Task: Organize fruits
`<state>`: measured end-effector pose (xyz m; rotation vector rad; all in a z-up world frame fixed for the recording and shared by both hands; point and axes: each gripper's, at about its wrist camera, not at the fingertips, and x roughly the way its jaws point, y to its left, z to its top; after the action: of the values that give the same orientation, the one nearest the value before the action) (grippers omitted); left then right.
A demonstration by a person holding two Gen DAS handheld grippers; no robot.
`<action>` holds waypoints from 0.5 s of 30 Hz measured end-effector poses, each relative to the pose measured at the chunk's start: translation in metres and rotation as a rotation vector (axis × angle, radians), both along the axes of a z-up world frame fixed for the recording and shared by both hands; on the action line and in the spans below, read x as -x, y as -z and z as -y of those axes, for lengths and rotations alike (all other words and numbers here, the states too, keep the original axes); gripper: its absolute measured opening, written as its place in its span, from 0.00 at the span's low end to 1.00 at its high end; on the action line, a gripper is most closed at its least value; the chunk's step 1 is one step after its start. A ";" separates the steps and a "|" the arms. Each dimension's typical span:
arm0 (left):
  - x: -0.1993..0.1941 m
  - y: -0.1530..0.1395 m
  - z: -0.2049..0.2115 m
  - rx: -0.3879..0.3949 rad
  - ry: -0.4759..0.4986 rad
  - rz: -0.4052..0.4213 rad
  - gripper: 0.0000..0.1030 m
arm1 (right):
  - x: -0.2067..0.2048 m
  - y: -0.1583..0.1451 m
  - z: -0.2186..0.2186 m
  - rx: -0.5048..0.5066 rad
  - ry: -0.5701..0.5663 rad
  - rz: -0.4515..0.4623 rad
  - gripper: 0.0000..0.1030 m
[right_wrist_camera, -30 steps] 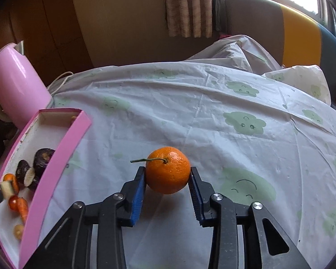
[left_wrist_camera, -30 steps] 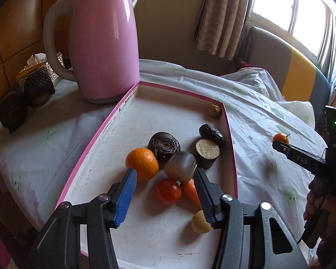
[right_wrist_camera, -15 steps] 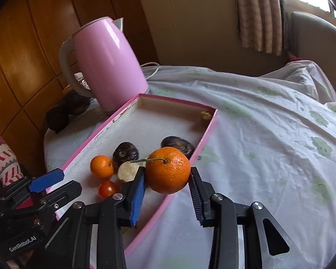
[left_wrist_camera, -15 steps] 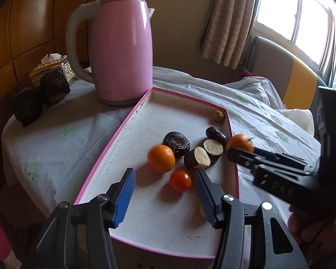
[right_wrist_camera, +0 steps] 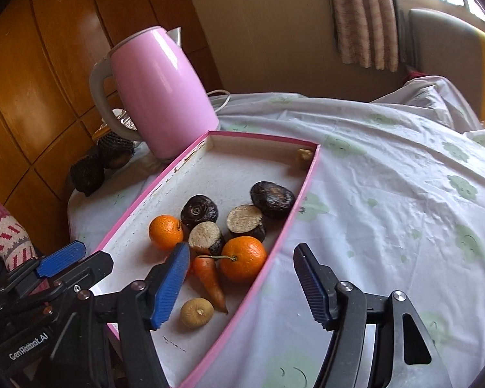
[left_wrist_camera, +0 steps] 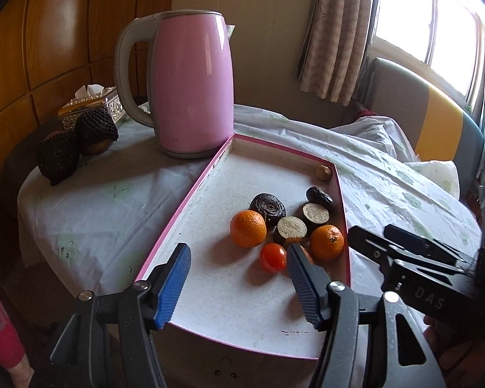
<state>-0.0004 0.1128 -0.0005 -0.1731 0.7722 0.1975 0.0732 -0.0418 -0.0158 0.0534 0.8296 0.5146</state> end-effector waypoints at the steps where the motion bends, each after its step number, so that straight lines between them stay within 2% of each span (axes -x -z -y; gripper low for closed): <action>1: 0.000 -0.001 0.002 -0.011 -0.002 0.001 0.65 | 0.005 -0.001 0.003 0.008 0.021 0.014 0.70; 6: 0.005 -0.003 0.016 -0.079 -0.029 0.022 0.66 | 0.025 -0.005 0.017 0.069 0.133 0.080 0.80; 11: 0.008 -0.005 0.027 -0.118 -0.029 0.030 0.66 | 0.037 -0.001 0.026 0.088 0.173 0.080 0.80; 15: 0.011 -0.006 0.030 -0.115 -0.019 0.040 0.66 | 0.044 0.001 0.029 0.084 0.185 0.077 0.80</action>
<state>-0.0111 0.0826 0.0058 -0.0753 0.7180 0.2549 0.0292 -0.0712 -0.0170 0.0322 0.7617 0.3058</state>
